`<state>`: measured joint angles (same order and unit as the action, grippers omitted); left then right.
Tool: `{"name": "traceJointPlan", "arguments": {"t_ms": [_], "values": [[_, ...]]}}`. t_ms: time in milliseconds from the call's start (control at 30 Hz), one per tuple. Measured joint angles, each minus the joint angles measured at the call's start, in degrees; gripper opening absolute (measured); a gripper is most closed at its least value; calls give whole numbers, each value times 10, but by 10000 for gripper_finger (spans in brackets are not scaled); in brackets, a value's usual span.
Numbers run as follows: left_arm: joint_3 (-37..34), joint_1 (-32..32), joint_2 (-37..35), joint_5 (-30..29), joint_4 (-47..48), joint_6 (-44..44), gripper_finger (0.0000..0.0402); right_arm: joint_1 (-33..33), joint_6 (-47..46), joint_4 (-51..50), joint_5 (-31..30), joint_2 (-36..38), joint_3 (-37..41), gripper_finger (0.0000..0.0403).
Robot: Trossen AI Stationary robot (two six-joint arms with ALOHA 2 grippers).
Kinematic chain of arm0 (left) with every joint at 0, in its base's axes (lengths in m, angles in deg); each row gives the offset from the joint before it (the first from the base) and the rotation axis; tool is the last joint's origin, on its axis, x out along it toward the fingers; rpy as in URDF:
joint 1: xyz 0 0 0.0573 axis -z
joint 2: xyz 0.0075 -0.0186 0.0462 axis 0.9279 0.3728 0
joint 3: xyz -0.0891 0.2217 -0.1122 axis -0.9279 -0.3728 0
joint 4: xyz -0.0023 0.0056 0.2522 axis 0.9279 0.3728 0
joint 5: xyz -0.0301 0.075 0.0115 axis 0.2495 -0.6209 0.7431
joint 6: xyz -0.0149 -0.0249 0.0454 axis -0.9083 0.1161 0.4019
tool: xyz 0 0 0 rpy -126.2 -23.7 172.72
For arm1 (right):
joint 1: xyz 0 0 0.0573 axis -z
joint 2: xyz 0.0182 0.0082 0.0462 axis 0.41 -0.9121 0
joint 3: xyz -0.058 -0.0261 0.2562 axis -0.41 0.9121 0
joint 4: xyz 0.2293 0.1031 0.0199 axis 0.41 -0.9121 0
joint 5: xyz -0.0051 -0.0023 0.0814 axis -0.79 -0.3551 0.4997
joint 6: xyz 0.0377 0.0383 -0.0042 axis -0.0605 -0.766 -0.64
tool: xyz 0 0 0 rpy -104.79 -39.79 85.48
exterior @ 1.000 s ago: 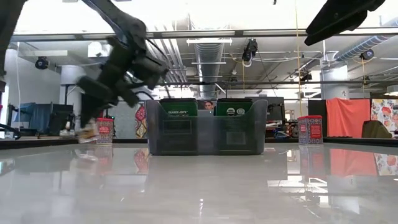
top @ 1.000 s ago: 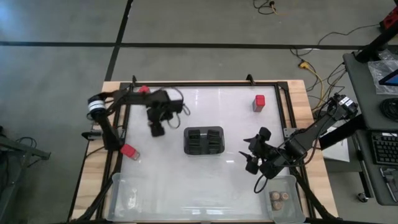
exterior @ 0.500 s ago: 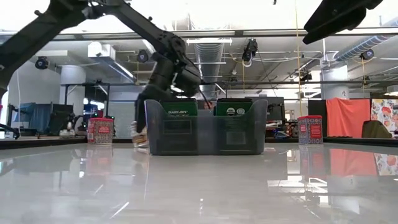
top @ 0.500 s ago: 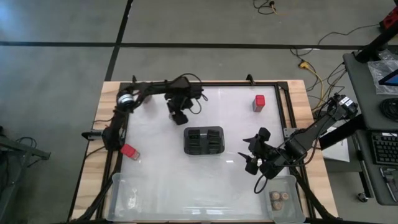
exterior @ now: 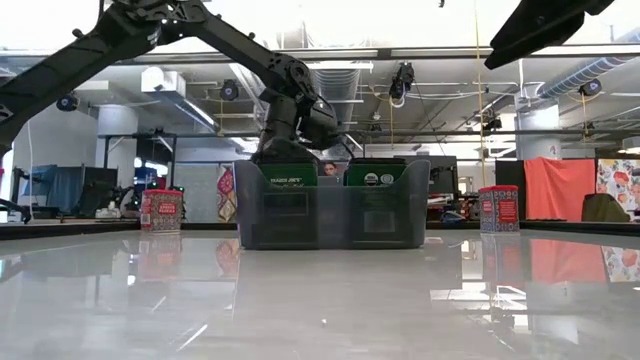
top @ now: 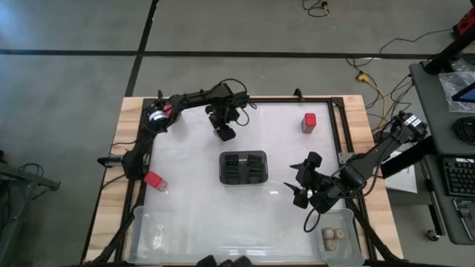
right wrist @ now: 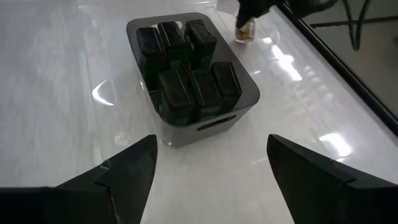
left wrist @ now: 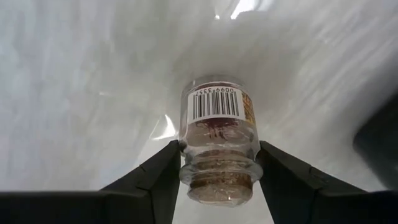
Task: Sort spices by type
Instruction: Put the brown seasoning bottle into the gray bin
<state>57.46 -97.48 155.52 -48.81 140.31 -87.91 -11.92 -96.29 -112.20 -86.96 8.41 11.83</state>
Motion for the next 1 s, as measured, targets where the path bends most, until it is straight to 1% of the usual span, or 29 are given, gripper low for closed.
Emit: {"name": "traceJointPlan", "arguments": {"t_ms": [233, 333, 533, 700, 867, 1000], "values": [[-4, -5, -1, 23, -26, -10, 177, 0, 7, 3, 0, 0, 0, 289], [-5, -5, -1, 25, -27, -8, 186, 0, 5, 5, 0, 0, 0, 289], [0, -5, -1, 27, -38, 4, 213, 0, 5, 9, 0, 0, 0, 304], [0, -5, -1, 68, -38, 47, 226, 2, 11, 20, -1, 0, 0, 321], [0, -7, -22, 73, -32, 83, 227, 35, 22, 34, 0, 0, 0, 335], [-11, -10, -60, 73, -28, 109, 228, 80, 72, 47, 16, 0, -7, 343]]}}
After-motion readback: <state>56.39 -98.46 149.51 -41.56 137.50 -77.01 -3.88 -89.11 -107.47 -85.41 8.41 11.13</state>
